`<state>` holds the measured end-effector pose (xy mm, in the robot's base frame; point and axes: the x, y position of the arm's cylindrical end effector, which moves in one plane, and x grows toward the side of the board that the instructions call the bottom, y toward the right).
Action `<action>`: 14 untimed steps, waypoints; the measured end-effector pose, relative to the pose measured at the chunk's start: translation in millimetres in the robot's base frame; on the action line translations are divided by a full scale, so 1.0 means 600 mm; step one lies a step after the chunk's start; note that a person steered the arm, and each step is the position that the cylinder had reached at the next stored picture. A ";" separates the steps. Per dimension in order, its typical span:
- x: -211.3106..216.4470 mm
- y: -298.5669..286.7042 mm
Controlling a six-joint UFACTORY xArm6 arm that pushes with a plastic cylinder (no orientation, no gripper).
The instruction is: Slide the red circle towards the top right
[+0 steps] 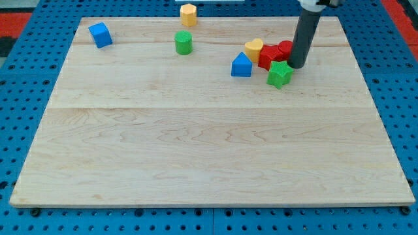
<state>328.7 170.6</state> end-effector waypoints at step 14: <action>-0.110 -0.025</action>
<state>262.9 155.9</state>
